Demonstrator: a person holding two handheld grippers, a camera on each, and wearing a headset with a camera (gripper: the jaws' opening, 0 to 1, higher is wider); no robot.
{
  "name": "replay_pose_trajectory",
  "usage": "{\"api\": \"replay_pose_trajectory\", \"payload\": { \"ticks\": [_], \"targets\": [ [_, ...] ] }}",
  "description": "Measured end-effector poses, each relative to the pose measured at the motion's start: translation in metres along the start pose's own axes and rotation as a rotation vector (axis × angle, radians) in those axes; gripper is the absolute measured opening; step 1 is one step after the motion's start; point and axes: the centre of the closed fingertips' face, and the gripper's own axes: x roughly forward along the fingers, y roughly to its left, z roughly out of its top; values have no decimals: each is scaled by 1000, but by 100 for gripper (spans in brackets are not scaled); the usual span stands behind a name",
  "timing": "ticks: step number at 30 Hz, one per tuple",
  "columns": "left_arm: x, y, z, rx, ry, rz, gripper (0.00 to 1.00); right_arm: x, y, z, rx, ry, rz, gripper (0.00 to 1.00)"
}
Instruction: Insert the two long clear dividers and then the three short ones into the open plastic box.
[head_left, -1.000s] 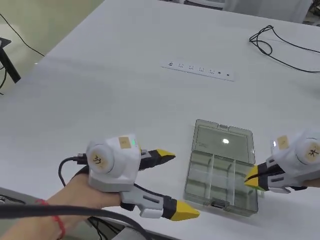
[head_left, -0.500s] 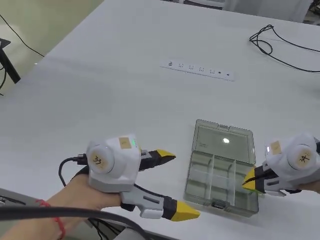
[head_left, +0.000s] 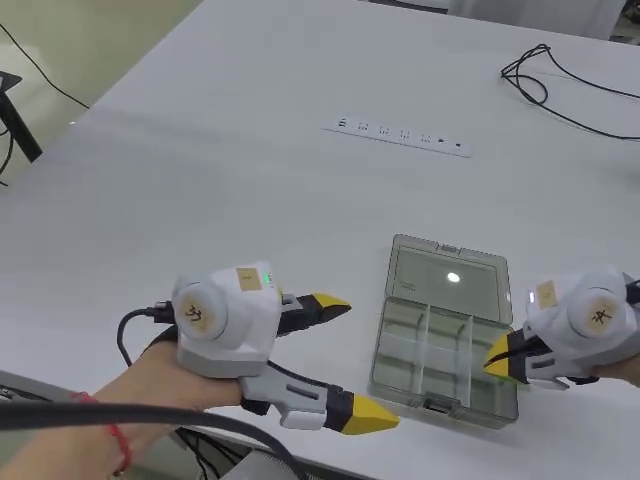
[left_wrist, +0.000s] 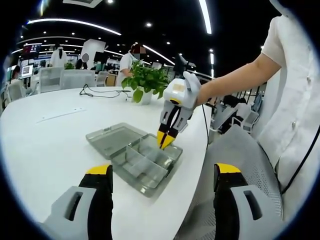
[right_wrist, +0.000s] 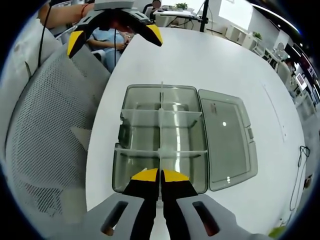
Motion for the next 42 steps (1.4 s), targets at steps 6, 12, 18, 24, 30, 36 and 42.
{"api": "replay_pose_trajectory", "payload": {
  "ticks": [6,12,18,24,30,36,42],
  "targets": [
    [0,0,1,-2,0,0,85,-3,-5,0,16,-13,-24,8],
    [-1,2,1,-1,0,6,85,-14,-7,2,47,-46,-47,10],
    [-2,4,0,1,4,14,88,-28,-9,4,98,-95,-87,15],
    [-2,6,-2,9,16,18,92,-44,-9,0,153,-134,-137,21],
    [-4,10,-5,17,27,27,96,-59,-6,-6,219,-175,-188,27],
    [-5,14,-7,21,36,34,100,-70,0,-18,271,-207,-228,34],
    [-5,16,-9,25,49,35,100,-72,4,-26,312,-222,-245,41]
  ]
}}
